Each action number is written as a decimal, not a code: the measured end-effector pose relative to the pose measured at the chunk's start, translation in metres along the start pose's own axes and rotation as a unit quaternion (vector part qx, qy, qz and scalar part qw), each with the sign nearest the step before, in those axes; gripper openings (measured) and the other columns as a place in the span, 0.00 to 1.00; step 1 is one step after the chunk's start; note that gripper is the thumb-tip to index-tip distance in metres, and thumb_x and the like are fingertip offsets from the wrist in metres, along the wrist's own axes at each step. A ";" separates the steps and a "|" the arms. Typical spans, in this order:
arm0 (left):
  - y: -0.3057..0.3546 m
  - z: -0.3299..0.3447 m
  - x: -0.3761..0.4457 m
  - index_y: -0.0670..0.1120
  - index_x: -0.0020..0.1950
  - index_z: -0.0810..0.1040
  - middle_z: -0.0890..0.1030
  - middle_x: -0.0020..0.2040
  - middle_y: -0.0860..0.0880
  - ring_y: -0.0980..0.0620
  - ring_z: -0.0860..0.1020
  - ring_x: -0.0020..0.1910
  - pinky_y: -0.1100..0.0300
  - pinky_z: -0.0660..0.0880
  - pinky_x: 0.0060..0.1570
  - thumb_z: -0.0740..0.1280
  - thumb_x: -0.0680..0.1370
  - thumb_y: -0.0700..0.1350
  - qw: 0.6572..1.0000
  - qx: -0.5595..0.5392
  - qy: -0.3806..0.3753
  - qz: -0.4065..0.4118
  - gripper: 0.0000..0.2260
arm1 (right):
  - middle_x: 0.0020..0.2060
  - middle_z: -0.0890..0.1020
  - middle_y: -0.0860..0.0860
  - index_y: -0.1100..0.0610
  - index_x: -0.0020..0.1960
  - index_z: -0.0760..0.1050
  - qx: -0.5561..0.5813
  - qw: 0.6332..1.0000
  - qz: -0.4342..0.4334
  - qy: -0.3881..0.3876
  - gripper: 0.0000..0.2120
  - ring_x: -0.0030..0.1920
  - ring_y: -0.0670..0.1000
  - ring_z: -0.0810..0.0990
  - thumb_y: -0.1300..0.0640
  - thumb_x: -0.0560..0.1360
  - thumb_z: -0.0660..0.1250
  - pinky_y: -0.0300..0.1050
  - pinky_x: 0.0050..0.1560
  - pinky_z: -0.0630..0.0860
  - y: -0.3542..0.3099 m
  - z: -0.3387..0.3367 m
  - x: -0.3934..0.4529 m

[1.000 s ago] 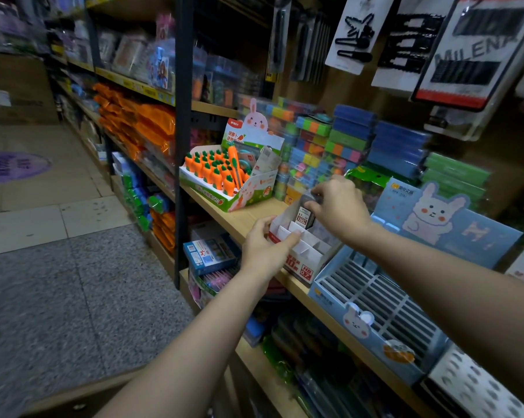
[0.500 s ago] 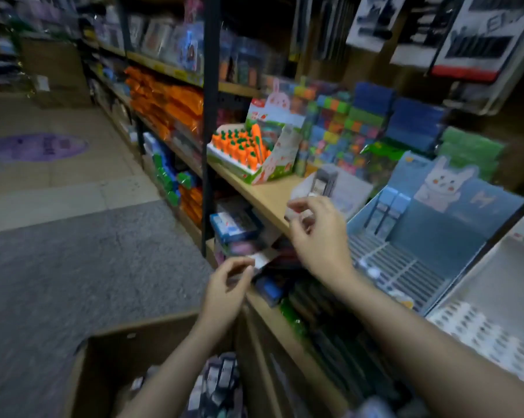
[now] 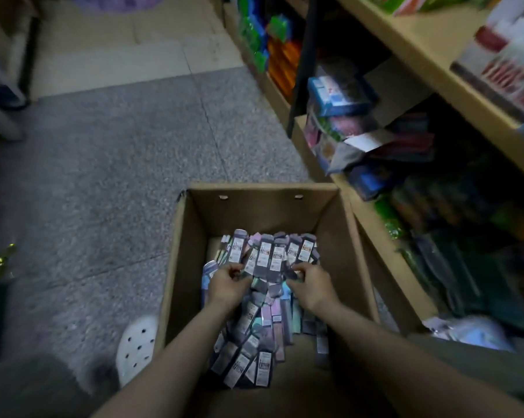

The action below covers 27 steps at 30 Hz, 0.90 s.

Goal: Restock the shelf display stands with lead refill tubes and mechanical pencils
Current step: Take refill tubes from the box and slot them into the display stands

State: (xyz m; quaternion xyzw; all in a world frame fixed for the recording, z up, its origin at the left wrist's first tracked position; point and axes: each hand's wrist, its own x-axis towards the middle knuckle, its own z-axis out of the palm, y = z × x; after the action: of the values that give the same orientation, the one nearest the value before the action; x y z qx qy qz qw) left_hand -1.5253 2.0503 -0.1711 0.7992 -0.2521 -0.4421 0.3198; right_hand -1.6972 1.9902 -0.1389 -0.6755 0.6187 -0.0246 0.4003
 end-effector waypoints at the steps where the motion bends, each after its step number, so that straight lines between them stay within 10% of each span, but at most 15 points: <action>1: -0.003 0.002 0.002 0.41 0.55 0.78 0.78 0.48 0.47 0.48 0.77 0.50 0.58 0.74 0.56 0.74 0.72 0.38 1.000 0.018 0.005 0.003 0.13 | 0.53 0.83 0.55 0.59 0.60 0.78 0.004 1.000 0.017 -0.001 0.15 0.54 0.54 0.80 0.57 0.75 0.71 0.41 0.53 0.73 0.005 0.008 0.005; 12: -0.029 0.011 -0.011 0.42 0.50 0.79 0.80 0.45 0.47 0.51 0.77 0.41 0.66 0.71 0.43 0.74 0.71 0.34 0.995 0.022 0.084 -0.043 0.10 | 0.44 0.81 0.52 0.54 0.50 0.71 0.162 0.966 0.182 0.090 0.12 0.44 0.52 0.77 0.55 0.73 0.73 0.36 0.31 0.63 -0.001 0.057 0.034; 17: -0.030 0.013 -0.024 0.43 0.49 0.79 0.81 0.45 0.45 0.49 0.79 0.42 0.63 0.74 0.43 0.74 0.72 0.38 0.989 -0.018 0.139 -0.054 0.08 | 0.42 0.82 0.57 0.63 0.56 0.77 0.269 0.947 0.169 0.050 0.11 0.45 0.58 0.83 0.65 0.75 0.70 0.53 0.51 0.80 0.016 0.049 0.021; 20: -0.015 0.019 -0.032 0.42 0.53 0.79 0.80 0.40 0.51 0.58 0.77 0.37 0.73 0.73 0.35 0.70 0.77 0.42 0.986 -0.152 0.045 -0.057 0.07 | 0.32 0.77 0.55 0.68 0.57 0.74 0.340 0.931 0.133 -0.030 0.10 0.28 0.47 0.79 0.72 0.76 0.66 0.41 0.33 0.80 0.019 0.045 0.008; 27: -0.005 0.023 -0.039 0.43 0.44 0.72 0.78 0.40 0.43 0.46 0.74 0.41 0.46 0.75 0.48 0.61 0.82 0.44 0.982 -0.181 -0.039 -0.041 0.08 | 0.30 0.77 0.48 0.66 0.51 0.79 0.244 0.961 0.081 -0.098 0.08 0.32 0.44 0.75 0.66 0.73 0.73 0.34 0.36 0.74 0.022 0.045 -0.020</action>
State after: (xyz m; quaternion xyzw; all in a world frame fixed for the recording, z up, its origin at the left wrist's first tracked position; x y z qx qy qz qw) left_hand -1.5630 2.0734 -0.1627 0.7196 -0.1471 -0.5243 0.4309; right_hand -1.6961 2.0320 -0.1733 -0.5039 0.6047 -0.0762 0.6120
